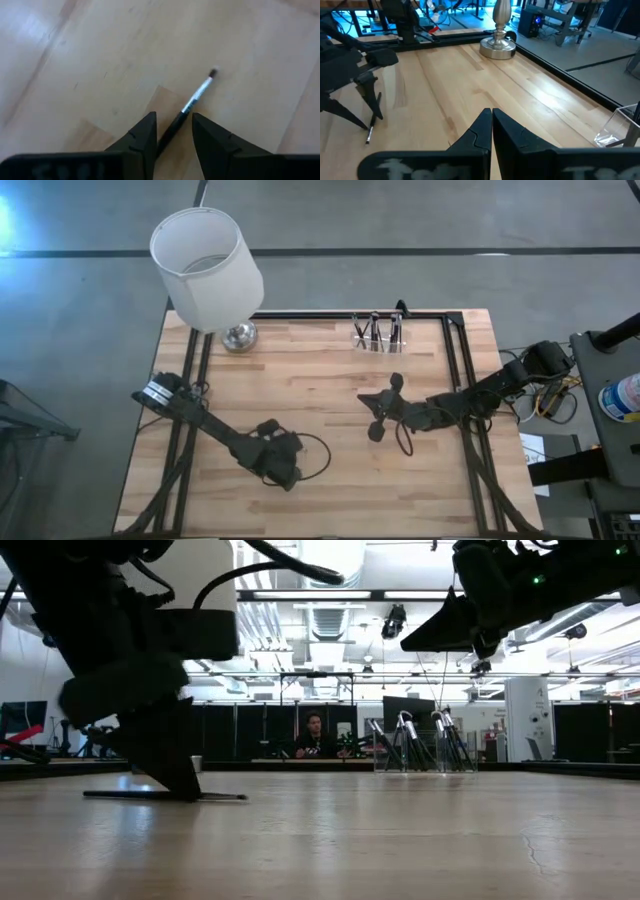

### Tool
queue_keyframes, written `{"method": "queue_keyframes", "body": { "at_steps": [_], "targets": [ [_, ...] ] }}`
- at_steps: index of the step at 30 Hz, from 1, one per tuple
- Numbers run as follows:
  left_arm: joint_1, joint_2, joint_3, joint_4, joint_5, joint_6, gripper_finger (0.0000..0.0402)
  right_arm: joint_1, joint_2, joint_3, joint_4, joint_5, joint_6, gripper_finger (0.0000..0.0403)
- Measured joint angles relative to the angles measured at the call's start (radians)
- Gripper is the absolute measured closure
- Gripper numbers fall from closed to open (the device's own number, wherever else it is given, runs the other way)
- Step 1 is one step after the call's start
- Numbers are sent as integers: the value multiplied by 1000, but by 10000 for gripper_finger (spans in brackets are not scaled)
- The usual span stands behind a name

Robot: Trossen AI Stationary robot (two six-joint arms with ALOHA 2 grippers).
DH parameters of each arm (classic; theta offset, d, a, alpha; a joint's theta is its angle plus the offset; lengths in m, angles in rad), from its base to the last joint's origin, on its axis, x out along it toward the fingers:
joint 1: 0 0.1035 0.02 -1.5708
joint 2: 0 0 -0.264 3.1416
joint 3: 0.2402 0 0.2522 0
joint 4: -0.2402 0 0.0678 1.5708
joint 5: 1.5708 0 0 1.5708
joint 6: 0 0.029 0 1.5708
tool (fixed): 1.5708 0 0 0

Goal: Put items in baskets/containers
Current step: Put the eyeshadow brush into the transparent organizer

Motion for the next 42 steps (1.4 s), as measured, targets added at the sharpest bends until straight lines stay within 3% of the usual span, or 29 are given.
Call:
{"method": "queue_keyframes", "body": {
  "at_steps": [7, 16, 33, 42],
  "targets": [
    [3, -1, -56, 91, 62, 236, 316, 0, 0, 0, 2, 1, 3, 394],
    [8, 2, -88, 196, 91, 387, 364, 0, 0, 0, 3, 0, 3, 394],
    [49, 1, -42, 286, 125, 459, 331, 0, 0, 0, 5, -5, 3, 394],
    [50, 4, -61, 305, 153, 526, 375, 0, 0, 0, 5, -8, 3, 394]
  ]
}}
